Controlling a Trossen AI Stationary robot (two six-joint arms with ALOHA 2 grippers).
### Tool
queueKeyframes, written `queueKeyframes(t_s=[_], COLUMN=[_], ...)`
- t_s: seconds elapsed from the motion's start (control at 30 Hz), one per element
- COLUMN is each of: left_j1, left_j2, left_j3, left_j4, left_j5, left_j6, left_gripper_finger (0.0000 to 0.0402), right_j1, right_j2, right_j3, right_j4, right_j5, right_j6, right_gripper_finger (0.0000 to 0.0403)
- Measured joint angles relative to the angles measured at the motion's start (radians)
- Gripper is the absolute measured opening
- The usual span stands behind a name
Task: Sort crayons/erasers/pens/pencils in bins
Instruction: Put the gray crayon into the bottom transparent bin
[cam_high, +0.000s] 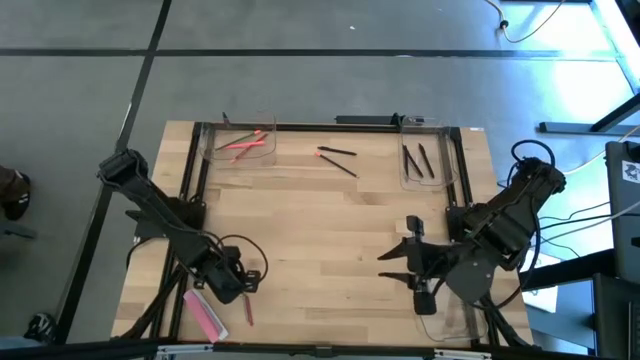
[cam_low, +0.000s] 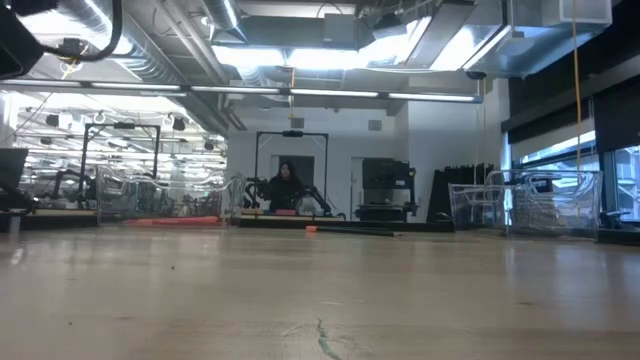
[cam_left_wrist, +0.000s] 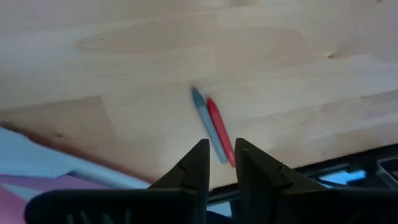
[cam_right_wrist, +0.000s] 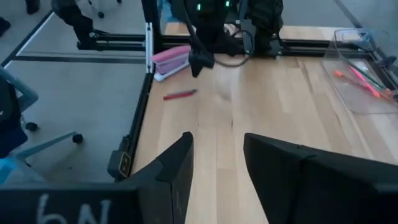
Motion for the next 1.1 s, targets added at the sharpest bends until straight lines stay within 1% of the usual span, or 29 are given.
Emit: queueKeyframes(t_s=[0.2, 0.37, 0.6, 1.1], left_j1=[0.0, 0.001, 0.001, 0.001], left_j2=[0.103, 0.164, 0.191, 0.246], left_j3=[0.0, 0.0, 0.0, 0.001], left_j4=[0.071, 0.109, 0.112, 0.118], left_j5=[0.045, 0.047, 0.072, 0.074], left_j6=[0.0, 0.001, -0.001, -0.027], left_gripper_finger=[0.0069, 0.0069, 0.0069, 0.0069], right_j1=[0.0, -0.005, -0.005, -0.017], right_j2=[0.0, 0.0, 0.0, 0.0], right_j3=[0.004, 0.004, 0.004, 0.003], right_j4=[0.013, 0.013, 0.013, 0.012], right_j5=[0.0, 0.0, 0.0, 0.001], right_j6=[-0.034, -0.02, -0.021, -0.028], right_gripper_finger=[0.0143, 0.0143, 0.0143, 0.0143])
